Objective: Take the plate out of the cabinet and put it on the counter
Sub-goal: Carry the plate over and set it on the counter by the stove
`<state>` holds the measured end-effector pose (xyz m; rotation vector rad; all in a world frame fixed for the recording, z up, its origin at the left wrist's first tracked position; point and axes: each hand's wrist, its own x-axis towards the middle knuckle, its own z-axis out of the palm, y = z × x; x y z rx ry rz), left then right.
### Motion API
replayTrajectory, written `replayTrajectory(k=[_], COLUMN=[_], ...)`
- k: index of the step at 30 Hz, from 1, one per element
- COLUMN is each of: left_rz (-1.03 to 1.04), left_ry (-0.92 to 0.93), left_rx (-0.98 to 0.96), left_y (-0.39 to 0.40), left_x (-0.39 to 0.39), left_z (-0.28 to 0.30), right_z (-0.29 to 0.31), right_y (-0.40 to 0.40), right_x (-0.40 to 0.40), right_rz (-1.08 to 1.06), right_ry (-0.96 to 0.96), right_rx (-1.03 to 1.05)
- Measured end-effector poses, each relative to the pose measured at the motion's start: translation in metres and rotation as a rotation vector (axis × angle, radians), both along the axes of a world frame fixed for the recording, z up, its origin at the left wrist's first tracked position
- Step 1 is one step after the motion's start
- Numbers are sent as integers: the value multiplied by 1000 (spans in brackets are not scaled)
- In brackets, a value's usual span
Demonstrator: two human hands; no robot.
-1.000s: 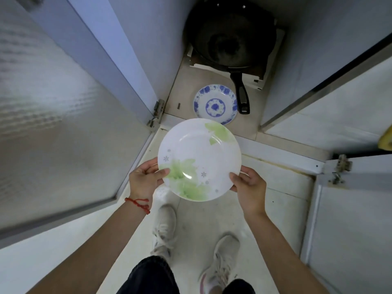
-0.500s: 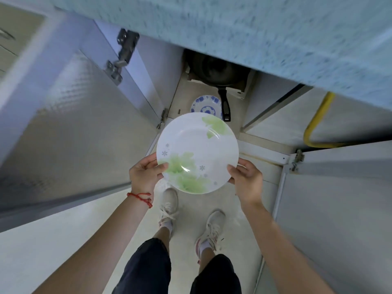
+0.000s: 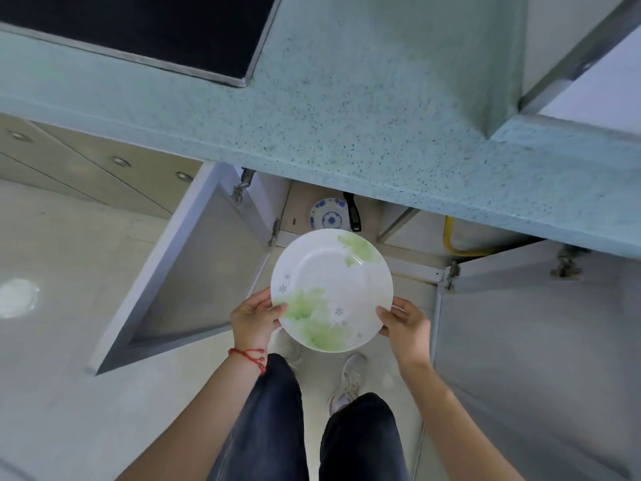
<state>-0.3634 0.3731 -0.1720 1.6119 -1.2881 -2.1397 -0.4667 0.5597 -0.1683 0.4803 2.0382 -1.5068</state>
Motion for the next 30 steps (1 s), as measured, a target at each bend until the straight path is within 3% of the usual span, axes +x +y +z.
replayTrajectory(k=[16, 30], left_rz=[-107, 25], left_ry=[142, 195], left_rx=[22, -77], left_y=[-21, -49], left_x=[7, 12], left_z=[104, 142], right_z=[120, 155], right_y=[-4, -42], right_x=[21, -2], right_rz=[-79, 118], right_ry=[129, 234], right_rx=[-112, -174])
